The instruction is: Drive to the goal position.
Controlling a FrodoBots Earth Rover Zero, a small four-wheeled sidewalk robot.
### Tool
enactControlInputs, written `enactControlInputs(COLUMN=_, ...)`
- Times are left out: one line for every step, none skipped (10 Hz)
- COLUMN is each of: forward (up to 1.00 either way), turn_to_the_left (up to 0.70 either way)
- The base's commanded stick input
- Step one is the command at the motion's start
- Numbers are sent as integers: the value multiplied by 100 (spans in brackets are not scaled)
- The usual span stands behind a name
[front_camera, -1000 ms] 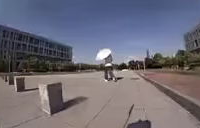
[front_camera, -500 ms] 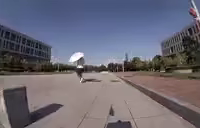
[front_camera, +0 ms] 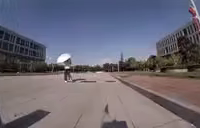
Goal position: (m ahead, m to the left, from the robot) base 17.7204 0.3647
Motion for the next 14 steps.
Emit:
enactControlInputs(forward=70, turn_to_the_left=-35)
enactControlInputs(forward=70, turn_to_the_left=-35)
enactControlInputs(forward=70, turn_to_the_left=-35)
enactControlInputs(forward=70, turn_to_the_left=-27)
enactControlInputs(forward=70, turn_to_the_left=0)
enactControlInputs(forward=70, turn_to_the_left=0)
enactControlInputs(forward=70, turn_to_the_left=0)
enactControlInputs(forward=70, turn_to_the_left=0)
enactControlInputs(forward=70, turn_to_the_left=0)
enactControlInputs(forward=70, turn_to_the_left=0)
enactControlInputs(forward=70, turn_to_the_left=0)
enactControlInputs(forward=70, turn_to_the_left=0)
enactControlInputs(forward=70, turn_to_the_left=0)
enactControlInputs(forward=70, turn_to_the_left=0)
